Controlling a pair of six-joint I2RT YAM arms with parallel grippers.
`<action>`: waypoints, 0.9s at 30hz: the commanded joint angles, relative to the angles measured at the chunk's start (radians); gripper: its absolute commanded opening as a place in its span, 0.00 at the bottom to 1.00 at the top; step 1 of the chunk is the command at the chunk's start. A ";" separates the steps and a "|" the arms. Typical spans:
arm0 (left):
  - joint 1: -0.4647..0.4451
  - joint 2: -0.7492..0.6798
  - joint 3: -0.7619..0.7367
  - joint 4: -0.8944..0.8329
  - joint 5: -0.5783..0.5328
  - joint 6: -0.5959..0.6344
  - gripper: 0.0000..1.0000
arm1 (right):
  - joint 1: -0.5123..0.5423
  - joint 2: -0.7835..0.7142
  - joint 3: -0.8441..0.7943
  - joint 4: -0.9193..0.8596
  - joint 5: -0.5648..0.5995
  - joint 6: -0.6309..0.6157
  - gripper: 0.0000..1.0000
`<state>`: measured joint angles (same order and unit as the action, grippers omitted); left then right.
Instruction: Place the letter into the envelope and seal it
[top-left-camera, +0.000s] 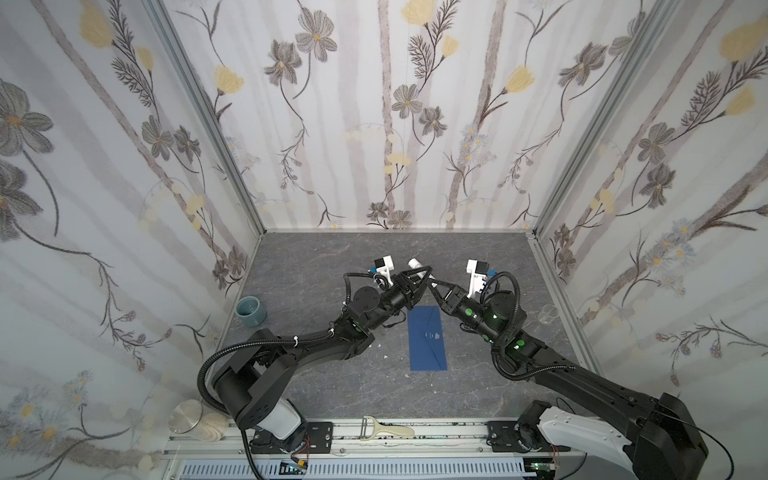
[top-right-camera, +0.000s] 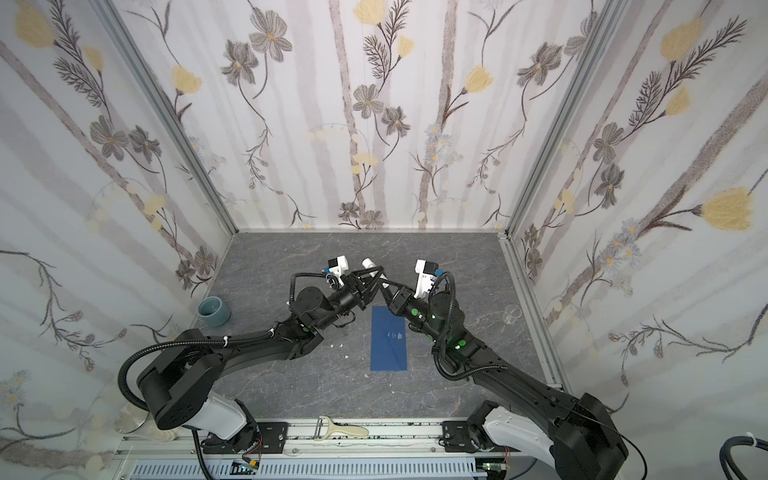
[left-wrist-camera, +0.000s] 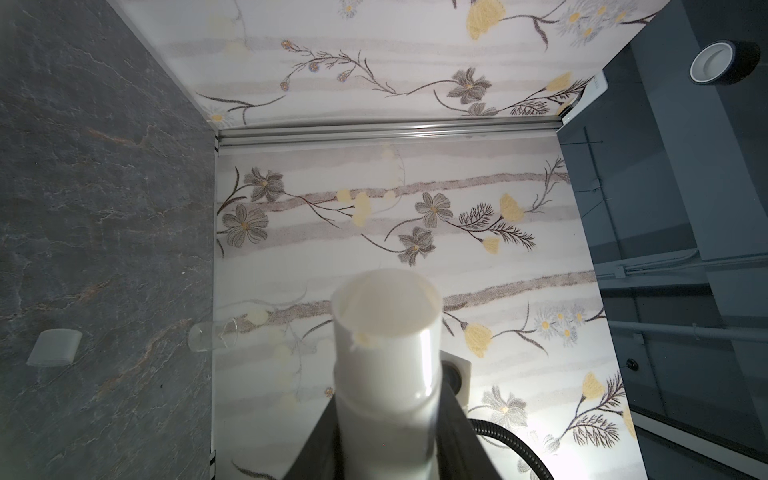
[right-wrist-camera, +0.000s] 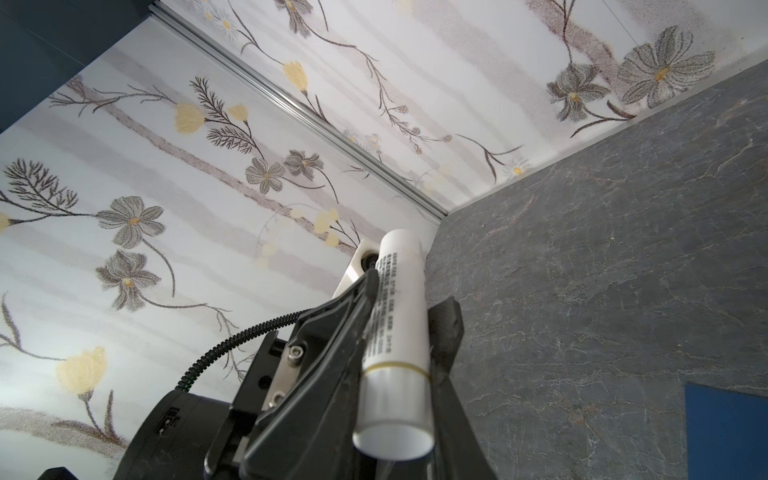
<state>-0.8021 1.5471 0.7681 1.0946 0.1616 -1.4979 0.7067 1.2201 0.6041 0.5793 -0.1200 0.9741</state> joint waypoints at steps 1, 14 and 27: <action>-0.003 0.007 0.012 0.030 0.019 -0.008 0.28 | -0.001 0.002 0.011 0.033 -0.006 -0.006 0.14; -0.008 0.014 0.008 0.030 0.019 -0.015 0.00 | 0.000 -0.004 0.011 0.023 0.000 -0.015 0.24; 0.024 0.080 -0.042 0.028 0.208 0.028 0.00 | -0.088 -0.263 -0.037 -0.361 0.079 -0.115 0.54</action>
<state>-0.7788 1.6100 0.7349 1.0946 0.2588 -1.4940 0.6468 1.0004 0.5705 0.3717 -0.0875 0.9108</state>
